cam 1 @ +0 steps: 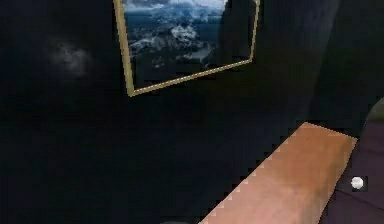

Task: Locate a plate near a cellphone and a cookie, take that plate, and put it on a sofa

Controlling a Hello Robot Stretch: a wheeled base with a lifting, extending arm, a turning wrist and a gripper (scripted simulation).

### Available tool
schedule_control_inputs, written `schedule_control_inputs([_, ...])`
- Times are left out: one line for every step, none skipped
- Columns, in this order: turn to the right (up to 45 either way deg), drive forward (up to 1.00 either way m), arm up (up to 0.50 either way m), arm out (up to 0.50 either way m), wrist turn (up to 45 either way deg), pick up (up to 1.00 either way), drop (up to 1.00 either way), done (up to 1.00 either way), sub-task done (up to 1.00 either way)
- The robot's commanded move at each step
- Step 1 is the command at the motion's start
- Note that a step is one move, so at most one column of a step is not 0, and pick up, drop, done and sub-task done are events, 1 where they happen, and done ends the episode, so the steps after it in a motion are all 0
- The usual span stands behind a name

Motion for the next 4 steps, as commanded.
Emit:
schedule_control_inputs([0.0,0.65,0.00,0.00,0.0,0.00,0.00,0.00,0.00])
schedule_control_inputs([6.0,0.00,0.00,0.00,0.0,0.00,0.00,0.00,0.00])
schedule_control_inputs([0.0,0.05,0.00,0.00,0.0,0.00,0.00,0.00,0.00])
schedule_control_inputs([42.0,0.00,0.00,0.00,0.0,0.00,0.00,0.00,0.00])
